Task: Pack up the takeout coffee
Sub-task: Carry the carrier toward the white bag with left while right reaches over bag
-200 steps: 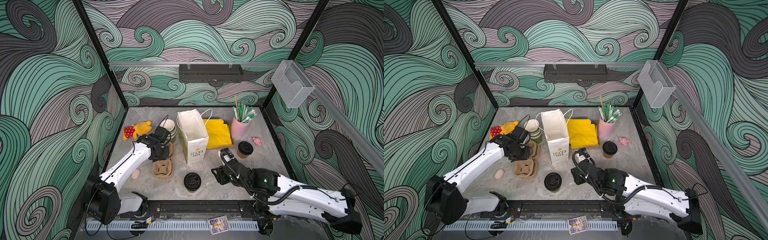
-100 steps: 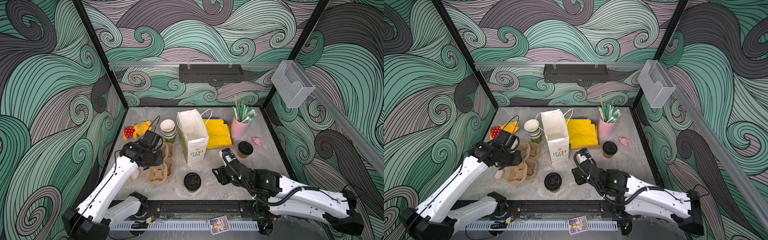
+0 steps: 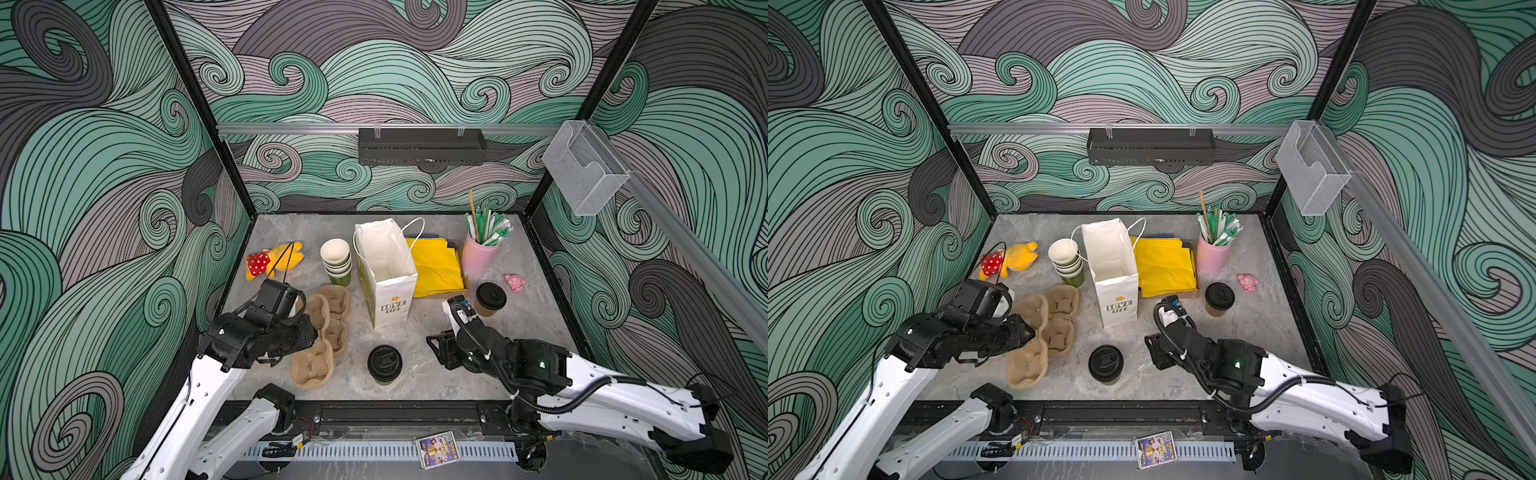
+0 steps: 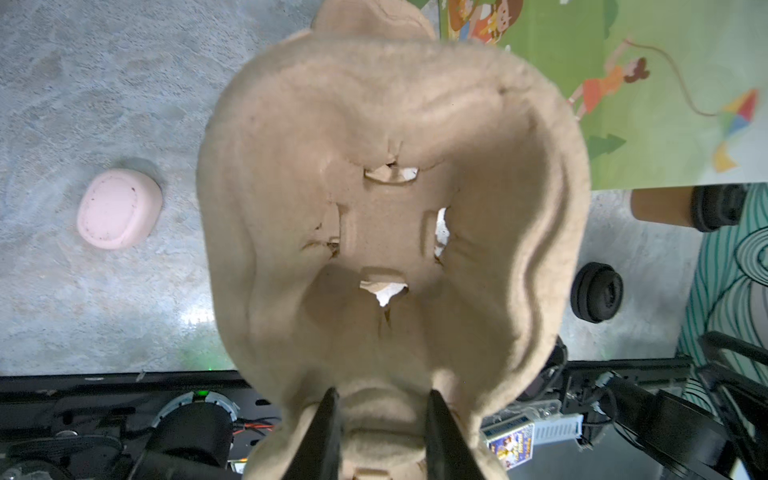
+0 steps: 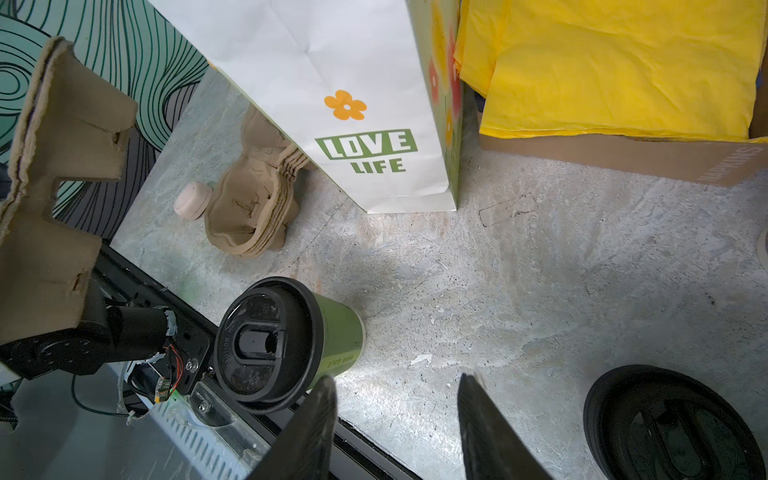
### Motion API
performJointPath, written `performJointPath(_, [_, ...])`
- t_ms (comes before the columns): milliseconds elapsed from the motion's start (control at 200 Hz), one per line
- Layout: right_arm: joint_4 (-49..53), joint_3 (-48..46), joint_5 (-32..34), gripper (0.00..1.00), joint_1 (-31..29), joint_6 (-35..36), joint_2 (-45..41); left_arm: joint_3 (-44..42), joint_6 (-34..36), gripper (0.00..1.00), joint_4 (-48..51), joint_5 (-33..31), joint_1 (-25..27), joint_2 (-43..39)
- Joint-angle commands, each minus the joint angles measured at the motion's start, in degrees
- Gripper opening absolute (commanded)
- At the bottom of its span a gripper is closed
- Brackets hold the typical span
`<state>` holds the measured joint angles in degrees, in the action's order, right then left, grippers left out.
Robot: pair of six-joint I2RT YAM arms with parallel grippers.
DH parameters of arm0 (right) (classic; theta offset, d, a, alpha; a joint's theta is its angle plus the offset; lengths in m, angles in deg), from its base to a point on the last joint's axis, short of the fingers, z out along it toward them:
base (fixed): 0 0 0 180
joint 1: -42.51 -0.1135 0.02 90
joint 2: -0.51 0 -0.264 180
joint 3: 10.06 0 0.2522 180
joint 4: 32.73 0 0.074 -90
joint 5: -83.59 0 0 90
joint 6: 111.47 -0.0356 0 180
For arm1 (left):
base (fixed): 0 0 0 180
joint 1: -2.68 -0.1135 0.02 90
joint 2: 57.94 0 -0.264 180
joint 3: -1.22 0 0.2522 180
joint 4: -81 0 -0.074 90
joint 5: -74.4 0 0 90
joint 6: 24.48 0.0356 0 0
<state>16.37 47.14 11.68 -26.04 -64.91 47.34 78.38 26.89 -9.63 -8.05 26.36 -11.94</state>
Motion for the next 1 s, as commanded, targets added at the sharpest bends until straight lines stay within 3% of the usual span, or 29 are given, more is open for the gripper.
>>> performJointPath(0, [3.13,0.62,2.07,0.50,0.17,1.59,-0.91,6.21,-2.42,0.00,4.35,5.17,0.97,1.35])
performJointPath(270, [12.93,8.99,3.50,0.52,3.61,7.37,0.40,21.08,-5.44,0.00,10.20,0.56,9.46,8.95])
performJointPath(320, [14.00,10.63,1.32,0.52,5.51,8.36,1.14,24.03,-5.55,0.00,11.20,-1.15,11.72,10.82])
performJointPath(445, [15.02,14.56,-11.42,0.53,12.11,11.58,4.44,30.59,-5.36,0.00,11.56,-4.43,17.14,16.09])
performJointPath(580, [17.33,19.08,-14.81,0.53,16.10,14.00,7.32,39.69,-3.65,0.00,11.84,-8.28,22.51,23.70])
performJointPath(790, [17.27,27.53,-17.30,0.54,22.06,19.38,11.00,54.07,-0.88,0.00,12.72,-11.08,24.16,31.97])
performJointPath(996, [15.51,36.22,-16.77,0.57,24.03,23.53,17.97,59.84,0.98,0.00,9.56,-13.47,24.92,35.87])
